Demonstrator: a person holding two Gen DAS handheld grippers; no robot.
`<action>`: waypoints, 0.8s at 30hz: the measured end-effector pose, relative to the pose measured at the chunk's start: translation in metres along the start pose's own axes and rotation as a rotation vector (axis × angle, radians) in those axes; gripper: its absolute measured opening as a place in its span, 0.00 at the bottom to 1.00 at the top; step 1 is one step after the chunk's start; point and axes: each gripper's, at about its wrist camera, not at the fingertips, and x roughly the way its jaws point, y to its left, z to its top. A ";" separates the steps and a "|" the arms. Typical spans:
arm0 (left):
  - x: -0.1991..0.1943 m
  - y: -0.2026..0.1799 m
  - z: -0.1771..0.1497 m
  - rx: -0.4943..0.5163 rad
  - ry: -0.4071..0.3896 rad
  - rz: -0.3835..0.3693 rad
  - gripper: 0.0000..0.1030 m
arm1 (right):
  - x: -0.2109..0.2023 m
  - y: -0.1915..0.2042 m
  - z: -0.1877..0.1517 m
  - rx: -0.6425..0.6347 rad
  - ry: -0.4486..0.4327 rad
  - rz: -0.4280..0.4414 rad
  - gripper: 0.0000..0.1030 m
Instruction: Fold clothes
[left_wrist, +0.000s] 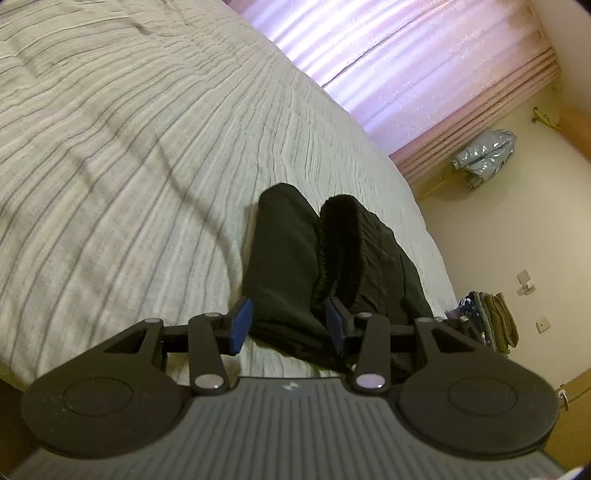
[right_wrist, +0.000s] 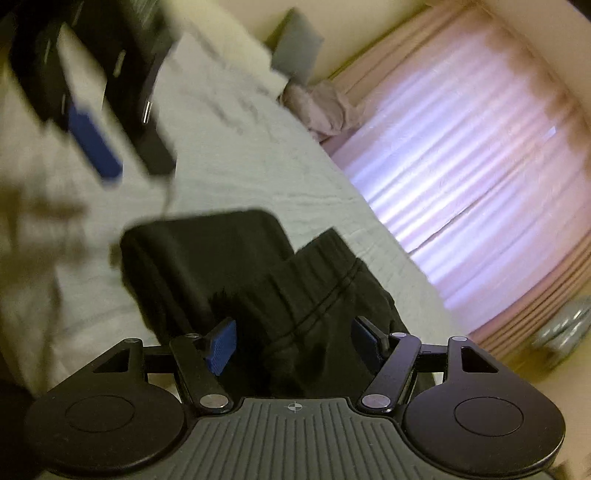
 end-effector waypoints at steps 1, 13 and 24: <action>0.001 0.003 0.001 -0.003 0.002 -0.002 0.38 | 0.006 0.005 -0.004 -0.022 0.004 -0.001 0.66; -0.003 0.027 0.014 -0.014 -0.001 -0.049 0.38 | 0.018 -0.025 0.021 0.167 -0.044 -0.023 0.21; -0.007 0.043 0.016 -0.032 -0.005 -0.026 0.38 | 0.007 -0.011 0.050 0.175 -0.106 0.109 0.21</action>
